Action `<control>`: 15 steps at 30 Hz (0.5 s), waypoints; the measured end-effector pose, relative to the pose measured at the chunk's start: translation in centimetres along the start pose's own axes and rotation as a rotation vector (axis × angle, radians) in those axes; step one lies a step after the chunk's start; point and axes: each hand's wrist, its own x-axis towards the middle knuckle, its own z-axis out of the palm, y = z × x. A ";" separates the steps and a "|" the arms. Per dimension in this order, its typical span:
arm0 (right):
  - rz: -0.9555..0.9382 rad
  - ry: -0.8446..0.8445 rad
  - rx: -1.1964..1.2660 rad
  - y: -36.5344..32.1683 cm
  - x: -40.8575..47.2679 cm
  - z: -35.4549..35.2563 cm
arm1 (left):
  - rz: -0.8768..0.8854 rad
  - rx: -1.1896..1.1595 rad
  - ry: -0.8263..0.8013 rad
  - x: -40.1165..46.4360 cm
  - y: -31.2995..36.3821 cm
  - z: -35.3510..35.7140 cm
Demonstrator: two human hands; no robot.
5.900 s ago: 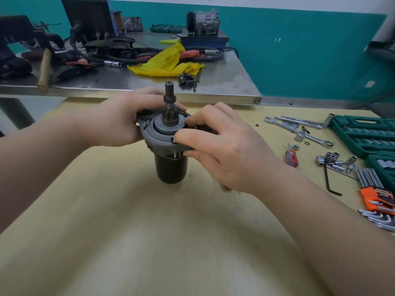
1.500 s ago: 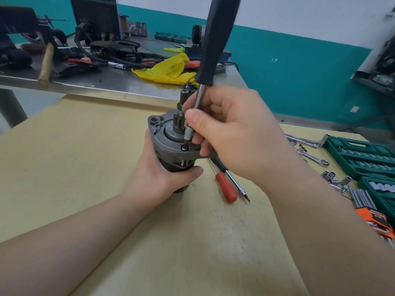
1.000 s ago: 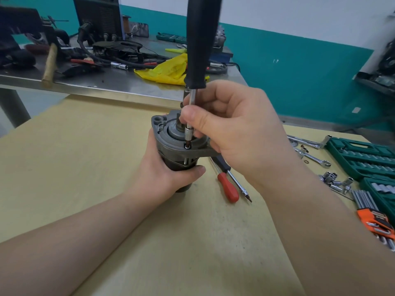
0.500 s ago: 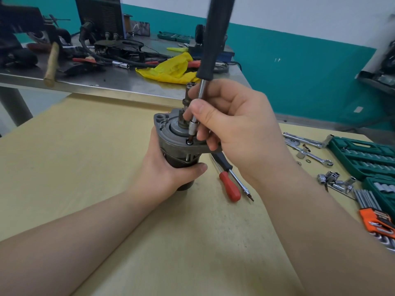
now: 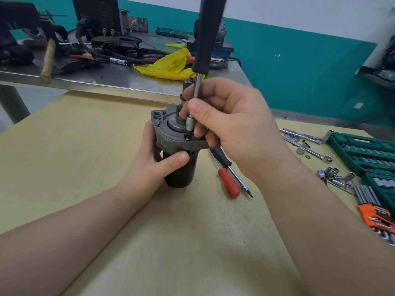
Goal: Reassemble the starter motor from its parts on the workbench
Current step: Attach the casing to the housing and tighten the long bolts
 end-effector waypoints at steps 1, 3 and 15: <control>-0.004 0.016 -0.012 0.0 0.0 0.0 | 0.001 -0.007 0.000 0.0 -0.1 -0.1; -0.011 0.046 -0.026 0.1 0.0 0.0 | 0.007 -0.019 0.006 0.0 -0.3 -0.2; 0.026 0.001 0.059 -0.3 -0.4 -0.4 | 0.018 -0.024 -0.013 0.1 -0.4 -0.1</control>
